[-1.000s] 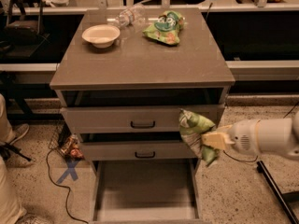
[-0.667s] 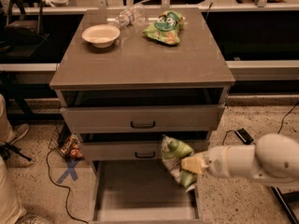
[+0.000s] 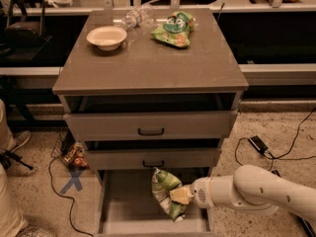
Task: Place green jalapeno chip bag into bottom drawer
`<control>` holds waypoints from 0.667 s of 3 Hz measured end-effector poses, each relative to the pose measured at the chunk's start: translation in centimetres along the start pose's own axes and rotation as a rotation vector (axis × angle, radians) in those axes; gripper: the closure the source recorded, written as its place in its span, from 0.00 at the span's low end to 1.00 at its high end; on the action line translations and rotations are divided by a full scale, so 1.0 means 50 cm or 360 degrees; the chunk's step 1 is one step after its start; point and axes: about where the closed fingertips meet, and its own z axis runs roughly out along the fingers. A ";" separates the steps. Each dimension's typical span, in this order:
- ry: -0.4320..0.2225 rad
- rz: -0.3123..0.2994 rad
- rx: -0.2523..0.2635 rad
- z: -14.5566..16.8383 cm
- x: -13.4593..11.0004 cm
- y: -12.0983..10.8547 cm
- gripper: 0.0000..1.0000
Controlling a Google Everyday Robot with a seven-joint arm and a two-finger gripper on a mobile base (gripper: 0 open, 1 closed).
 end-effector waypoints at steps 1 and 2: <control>0.0005 0.0014 0.0036 0.019 0.006 -0.018 1.00; -0.0016 0.0043 0.0129 0.123 0.019 -0.131 1.00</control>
Offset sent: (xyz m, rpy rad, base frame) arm 0.0600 0.0055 -0.1446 -0.0630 0.0198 -0.1140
